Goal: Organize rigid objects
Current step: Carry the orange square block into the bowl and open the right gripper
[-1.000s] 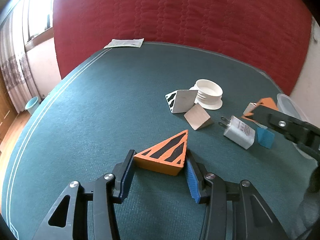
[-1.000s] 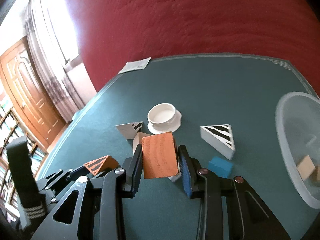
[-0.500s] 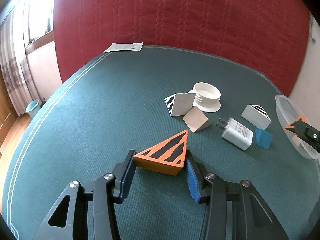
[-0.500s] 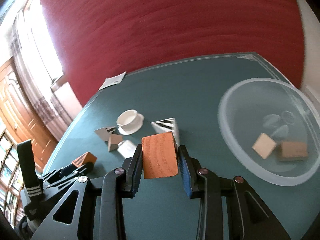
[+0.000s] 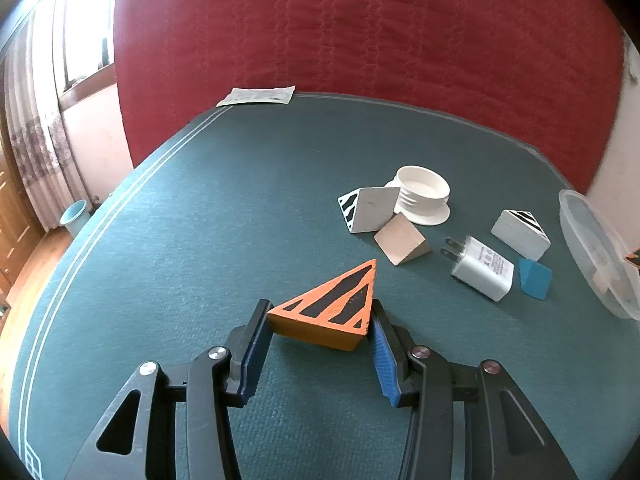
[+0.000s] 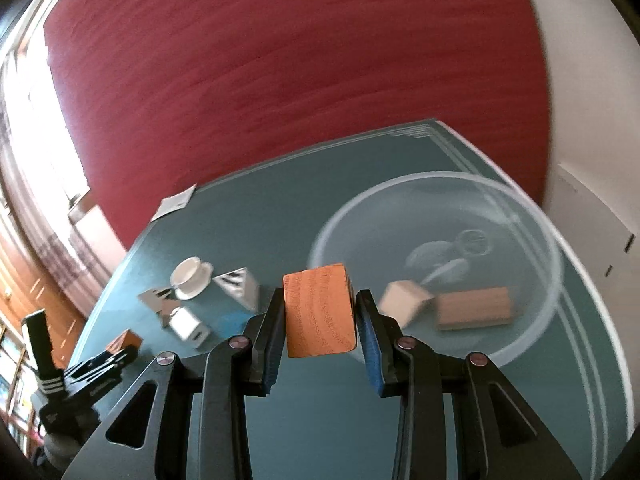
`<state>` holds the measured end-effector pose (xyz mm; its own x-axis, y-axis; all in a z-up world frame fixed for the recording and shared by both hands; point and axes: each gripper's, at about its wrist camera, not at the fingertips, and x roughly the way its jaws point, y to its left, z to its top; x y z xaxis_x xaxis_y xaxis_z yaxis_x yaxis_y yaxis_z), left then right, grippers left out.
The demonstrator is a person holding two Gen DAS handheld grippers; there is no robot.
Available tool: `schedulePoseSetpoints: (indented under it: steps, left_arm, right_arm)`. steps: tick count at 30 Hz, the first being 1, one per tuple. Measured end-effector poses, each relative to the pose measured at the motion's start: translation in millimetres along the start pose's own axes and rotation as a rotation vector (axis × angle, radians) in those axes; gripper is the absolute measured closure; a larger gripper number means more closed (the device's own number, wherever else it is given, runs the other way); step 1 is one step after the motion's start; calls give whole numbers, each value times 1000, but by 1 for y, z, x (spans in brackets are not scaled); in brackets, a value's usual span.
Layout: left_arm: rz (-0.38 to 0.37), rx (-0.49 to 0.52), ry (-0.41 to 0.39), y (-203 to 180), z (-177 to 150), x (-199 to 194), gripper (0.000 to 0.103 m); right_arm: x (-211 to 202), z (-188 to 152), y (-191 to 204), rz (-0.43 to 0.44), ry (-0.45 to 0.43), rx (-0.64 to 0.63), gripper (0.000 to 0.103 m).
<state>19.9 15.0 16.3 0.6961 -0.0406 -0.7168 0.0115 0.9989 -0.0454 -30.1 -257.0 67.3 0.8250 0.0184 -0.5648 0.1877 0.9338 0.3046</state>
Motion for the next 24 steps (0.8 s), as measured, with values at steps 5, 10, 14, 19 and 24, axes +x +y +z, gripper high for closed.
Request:
schedulePoseSetpoints:
  steps: [5,10,14,19,24]
  left_arm:
    - [6,-8,6,3,-1,0,54]
    - [8,-2,13,1,-3,-3,54]
    - [-1,0,26,-3,-5,-6,54]
    - [-24,12,38,-14,-6,-8,54]
    - [-47,38,30,-31,-3,-14,54]
  right_arm:
    - [-2,1,-24,-52,-9,37,68]
    - [-2,0,-45,-96,-9,68,68]
    - [-3,3,-58,-130,-26,81,68]
    - [-1,8,-74,-203,-61,82,67]
    - [3,8,-84,-238,-60,79,64]
